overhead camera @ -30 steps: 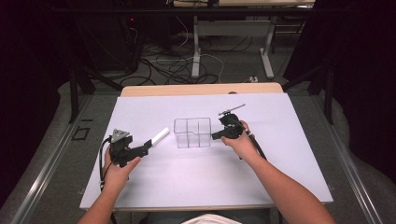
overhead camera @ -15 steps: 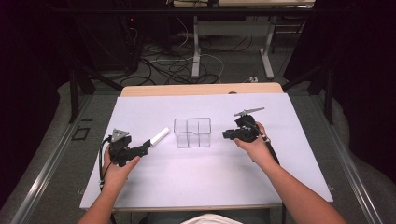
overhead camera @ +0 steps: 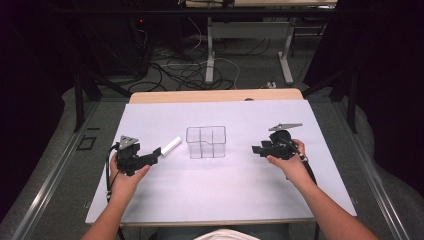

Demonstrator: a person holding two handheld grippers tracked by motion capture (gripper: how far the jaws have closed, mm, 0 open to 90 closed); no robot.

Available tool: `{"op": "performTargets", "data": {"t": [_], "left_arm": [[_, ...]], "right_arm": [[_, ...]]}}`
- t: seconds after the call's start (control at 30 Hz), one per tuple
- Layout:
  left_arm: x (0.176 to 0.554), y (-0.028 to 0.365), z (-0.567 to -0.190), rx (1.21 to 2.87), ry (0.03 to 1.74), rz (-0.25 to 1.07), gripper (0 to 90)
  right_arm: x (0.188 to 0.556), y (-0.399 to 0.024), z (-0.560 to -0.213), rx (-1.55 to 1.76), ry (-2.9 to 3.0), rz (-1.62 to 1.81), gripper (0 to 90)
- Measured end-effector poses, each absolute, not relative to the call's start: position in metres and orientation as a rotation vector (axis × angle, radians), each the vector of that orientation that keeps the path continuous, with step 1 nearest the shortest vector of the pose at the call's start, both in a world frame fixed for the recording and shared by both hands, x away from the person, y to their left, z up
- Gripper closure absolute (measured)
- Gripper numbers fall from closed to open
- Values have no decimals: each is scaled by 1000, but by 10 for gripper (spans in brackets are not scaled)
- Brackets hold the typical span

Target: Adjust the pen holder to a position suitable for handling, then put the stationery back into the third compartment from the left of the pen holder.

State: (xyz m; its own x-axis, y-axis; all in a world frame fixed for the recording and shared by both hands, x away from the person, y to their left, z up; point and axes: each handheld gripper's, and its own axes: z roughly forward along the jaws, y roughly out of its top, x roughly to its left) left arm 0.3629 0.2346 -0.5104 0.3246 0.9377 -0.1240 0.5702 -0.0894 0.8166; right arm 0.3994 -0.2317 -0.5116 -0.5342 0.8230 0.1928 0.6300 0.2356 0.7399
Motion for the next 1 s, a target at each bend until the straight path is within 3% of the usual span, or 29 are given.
{"op": "performTargets", "data": {"t": [0.13, 0.53, 0.77, 1.0], "left_arm": [[368, 230, -505, 1793, 1349, 548, 155], [399, 218, -493, 1913, 1292, 562, 156], [414, 211, -487, 2007, 1273, 535, 171], [427, 207, -483, 2069, 1255, 518, 202]], "right_arm": [[393, -245, -514, 1379, 2228, 1166, 363], [378, -257, -514, 1368, 2162, 1194, 294], [382, -262, -515, 1381, 2152, 1172, 183], [382, -267, -516, 1366, 2127, 1116, 150]]}}
